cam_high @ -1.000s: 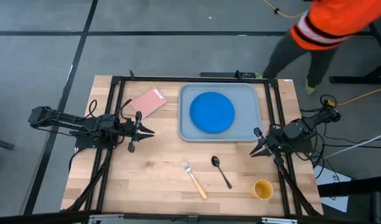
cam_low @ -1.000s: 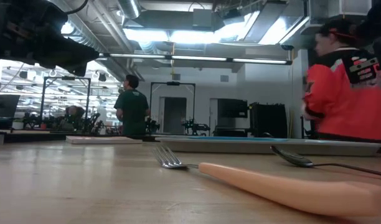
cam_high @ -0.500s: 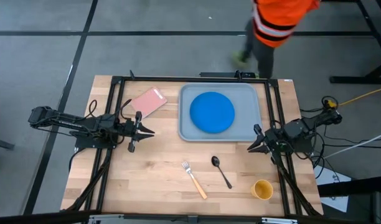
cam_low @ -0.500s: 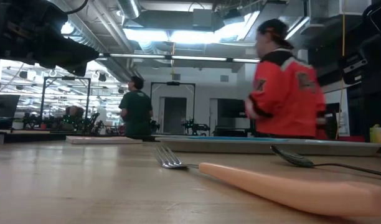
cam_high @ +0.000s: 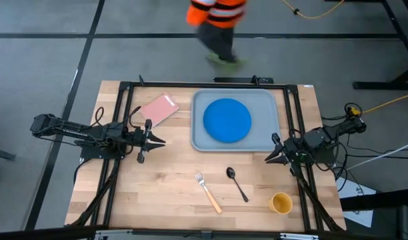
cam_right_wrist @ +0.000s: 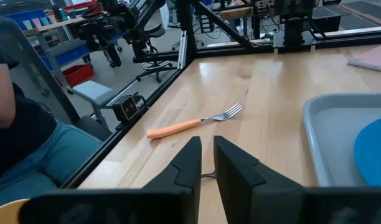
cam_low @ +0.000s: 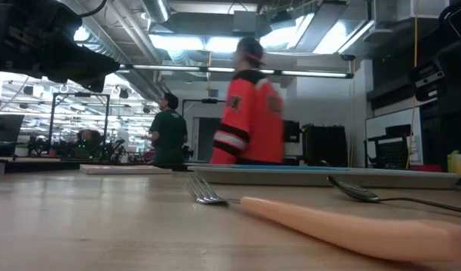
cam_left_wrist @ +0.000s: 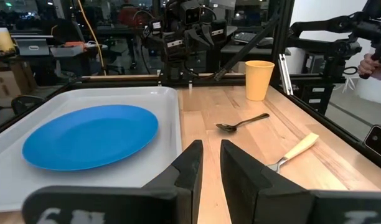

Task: Pick and place plate/cup/fork/spoon on tray
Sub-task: Put the cup on the gray tray

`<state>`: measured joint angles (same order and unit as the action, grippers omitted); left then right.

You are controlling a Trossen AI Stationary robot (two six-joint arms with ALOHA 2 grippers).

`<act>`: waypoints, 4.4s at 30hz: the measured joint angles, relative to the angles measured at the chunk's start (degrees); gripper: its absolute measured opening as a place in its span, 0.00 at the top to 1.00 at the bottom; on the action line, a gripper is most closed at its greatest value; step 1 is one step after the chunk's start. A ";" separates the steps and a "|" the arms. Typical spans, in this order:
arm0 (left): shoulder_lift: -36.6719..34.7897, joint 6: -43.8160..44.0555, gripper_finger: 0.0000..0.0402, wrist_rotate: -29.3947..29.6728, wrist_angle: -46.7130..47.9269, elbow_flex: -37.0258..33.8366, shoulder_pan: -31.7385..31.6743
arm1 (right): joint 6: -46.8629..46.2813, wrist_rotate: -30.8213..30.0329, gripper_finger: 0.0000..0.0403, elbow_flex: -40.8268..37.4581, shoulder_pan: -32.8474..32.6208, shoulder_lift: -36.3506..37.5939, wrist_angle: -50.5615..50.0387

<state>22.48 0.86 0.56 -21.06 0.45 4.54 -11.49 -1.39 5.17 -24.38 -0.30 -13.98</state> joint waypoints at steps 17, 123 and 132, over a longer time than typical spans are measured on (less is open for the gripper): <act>0.00 0.00 0.88 0.00 0.02 0.00 0.00 | -0.02 -0.02 0.88 -0.01 0.00 -1.97 -0.04; 0.00 3.61 0.88 4.28 1.05 -0.01 -0.01 | -50.10 -13.30 0.81 51.17 -13.03 -58.27 -50.03; 0.00 3.54 0.88 4.28 1.05 -0.01 0.00 | -48.44 4.17 0.63 51.17 -13.14 -57.72 -42.90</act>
<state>22.48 4.40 4.84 -20.01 0.44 4.54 -59.92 2.78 56.34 -37.52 -58.02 -56.88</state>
